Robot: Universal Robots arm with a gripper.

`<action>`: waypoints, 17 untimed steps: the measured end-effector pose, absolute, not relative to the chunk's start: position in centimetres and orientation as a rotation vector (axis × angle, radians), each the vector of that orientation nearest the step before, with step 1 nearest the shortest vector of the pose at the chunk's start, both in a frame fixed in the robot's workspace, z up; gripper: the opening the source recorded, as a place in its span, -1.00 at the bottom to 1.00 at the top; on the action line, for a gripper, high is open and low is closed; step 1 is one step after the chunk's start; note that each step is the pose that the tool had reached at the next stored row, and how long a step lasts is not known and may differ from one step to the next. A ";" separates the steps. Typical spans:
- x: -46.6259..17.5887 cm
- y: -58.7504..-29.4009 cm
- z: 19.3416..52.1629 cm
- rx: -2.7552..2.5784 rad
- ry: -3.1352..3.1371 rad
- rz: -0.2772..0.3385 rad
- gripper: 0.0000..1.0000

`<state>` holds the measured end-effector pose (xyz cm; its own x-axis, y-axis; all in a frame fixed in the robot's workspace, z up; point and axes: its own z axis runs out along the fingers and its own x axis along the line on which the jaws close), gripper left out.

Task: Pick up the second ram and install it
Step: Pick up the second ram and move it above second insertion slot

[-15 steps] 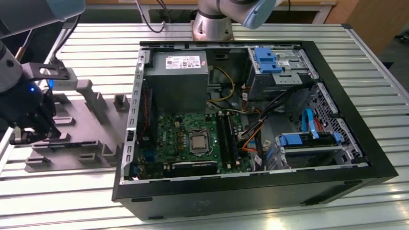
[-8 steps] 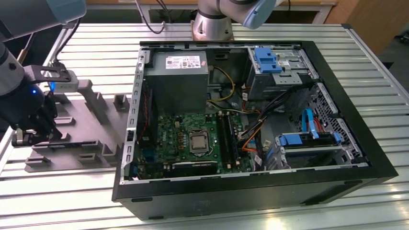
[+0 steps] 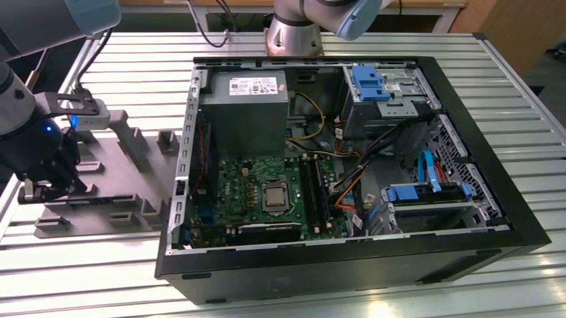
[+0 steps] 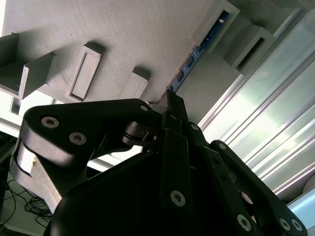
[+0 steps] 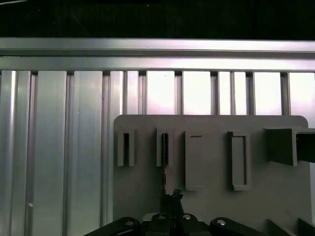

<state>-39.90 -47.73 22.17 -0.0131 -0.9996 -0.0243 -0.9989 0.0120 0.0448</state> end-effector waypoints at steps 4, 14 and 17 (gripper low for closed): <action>-39.9 -47.7 22.1 2.197 -2.225 -0.076 -0.79; -39.9 -47.7 22.0 2.197 -2.225 -0.076 -0.29; -39.9 -47.9 21.8 2.199 -2.223 -0.076 -0.29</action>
